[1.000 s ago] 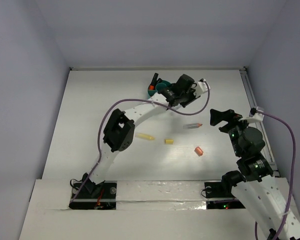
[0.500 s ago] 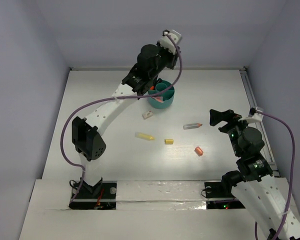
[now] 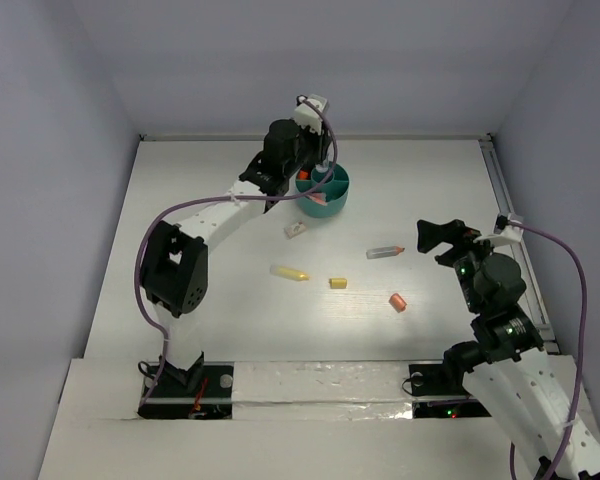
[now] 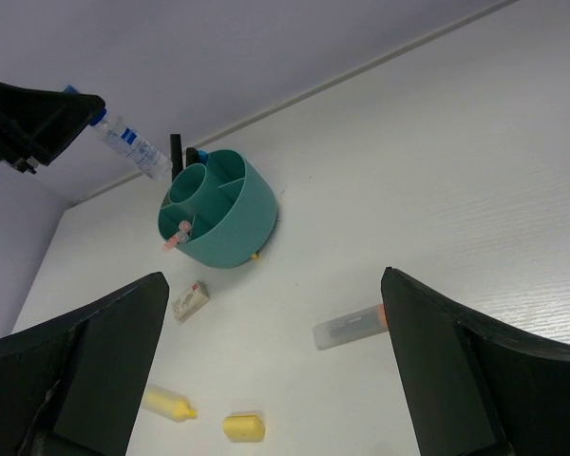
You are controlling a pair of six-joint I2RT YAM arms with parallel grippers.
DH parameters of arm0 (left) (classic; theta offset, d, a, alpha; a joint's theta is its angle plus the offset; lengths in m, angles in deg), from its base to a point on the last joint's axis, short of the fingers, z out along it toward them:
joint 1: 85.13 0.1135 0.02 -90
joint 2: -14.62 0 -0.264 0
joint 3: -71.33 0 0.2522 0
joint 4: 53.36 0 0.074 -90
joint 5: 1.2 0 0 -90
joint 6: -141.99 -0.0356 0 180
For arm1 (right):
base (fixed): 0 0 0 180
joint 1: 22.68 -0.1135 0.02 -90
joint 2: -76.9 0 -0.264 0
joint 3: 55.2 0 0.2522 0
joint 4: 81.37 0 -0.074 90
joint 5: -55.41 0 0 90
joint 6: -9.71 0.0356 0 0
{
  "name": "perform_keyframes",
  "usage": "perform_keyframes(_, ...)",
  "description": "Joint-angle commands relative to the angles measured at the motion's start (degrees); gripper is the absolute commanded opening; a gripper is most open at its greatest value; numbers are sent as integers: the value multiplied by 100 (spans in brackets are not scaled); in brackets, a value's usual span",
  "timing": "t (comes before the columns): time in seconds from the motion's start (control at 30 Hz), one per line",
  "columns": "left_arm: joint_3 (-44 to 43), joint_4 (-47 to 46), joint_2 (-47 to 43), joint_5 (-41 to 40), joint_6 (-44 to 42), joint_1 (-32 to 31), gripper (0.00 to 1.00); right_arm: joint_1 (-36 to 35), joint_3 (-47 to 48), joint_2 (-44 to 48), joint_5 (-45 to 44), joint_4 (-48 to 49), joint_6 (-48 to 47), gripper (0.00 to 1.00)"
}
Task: Sort the stationery into containers
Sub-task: Place the stationery in the storage box.
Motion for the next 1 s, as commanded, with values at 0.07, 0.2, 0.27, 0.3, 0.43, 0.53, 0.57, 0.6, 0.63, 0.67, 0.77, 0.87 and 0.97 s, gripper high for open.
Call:
perform_keyframes(0.07,325,-1092,-406,220,287,32,0,26,-11,-14,43,359,-1,100)
perform_keyframes(0.2,483,-1215,-380,291,322,32,0,26,-20,-23,34,368,-1,100)
perform_keyframes(0.27,562,-1303,-362,291,313,32,0,26,-11,-32,43,377,-9,100)
perform_keyframes(0.3,571,-1312,-345,299,304,32,0,26,-11,-49,43,377,-10,100)
perform_keyframes(0.43,598,-1382,-327,335,287,32,0,26,-20,-50,52,386,-1,100)
perform_keyframes(0.53,598,-1392,-292,361,287,32,0,26,-20,-76,78,412,-9,100)
perform_keyframes(0.57,580,-1392,-283,370,287,32,0,26,-20,-76,78,412,-10,100)
perform_keyframes(0.6,580,-1400,-257,396,287,32,0,26,-20,-76,87,412,-10,100)
perform_keyframes(0.63,580,-1392,-239,414,278,32,0,26,-20,-76,87,412,-10,100)
perform_keyframes(0.67,589,-1392,-213,449,278,32,0,26,-11,-76,96,421,-10,100)
perform_keyframes(0.77,633,-1427,-169,440,260,32,0,26,-20,-120,104,430,-10,100)
perform_keyframes(0.87,694,-1462,-134,388,225,32,0,26,-20,-155,148,430,-10,100)
perform_keyframes(0.97,721,-1471,-99,361,181,32,0,26,-11,-164,166,438,-18,100)
